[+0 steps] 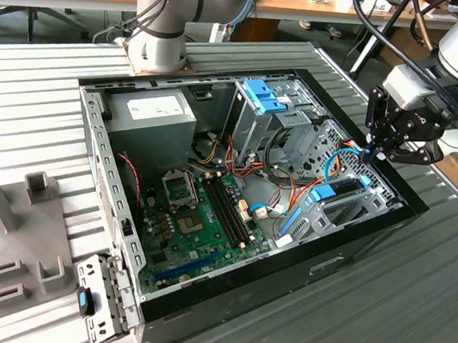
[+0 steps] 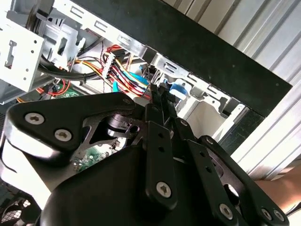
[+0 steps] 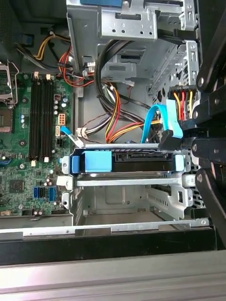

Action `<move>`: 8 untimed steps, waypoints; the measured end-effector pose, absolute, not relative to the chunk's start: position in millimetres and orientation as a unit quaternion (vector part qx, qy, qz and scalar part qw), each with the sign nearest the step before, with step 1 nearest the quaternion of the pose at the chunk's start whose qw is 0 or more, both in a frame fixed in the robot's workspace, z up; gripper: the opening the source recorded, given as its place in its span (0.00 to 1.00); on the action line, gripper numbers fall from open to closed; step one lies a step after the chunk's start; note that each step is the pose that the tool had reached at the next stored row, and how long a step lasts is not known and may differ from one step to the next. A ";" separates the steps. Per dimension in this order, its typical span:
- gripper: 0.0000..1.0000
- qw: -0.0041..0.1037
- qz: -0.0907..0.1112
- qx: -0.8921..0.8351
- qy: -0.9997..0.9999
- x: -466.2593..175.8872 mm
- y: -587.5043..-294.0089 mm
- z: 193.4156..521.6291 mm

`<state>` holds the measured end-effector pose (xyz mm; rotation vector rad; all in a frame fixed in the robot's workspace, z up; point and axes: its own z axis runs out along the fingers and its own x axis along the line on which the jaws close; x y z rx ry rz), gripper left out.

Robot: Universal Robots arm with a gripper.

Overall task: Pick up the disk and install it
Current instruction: 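Insert the disk into the insertion slot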

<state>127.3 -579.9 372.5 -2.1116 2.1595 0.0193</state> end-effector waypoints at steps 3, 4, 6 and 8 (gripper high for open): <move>0.17 0.060 0.006 -0.698 0.714 125.9 -583.3 372.7; 0.17 0.060 0.006 -0.698 0.714 124.0 -583.4 372.6; 0.17 0.060 0.006 -0.698 0.714 116.5 -583.6 372.4; 0.17 0.060 0.006 -0.698 0.714 114.7 -583.9 372.3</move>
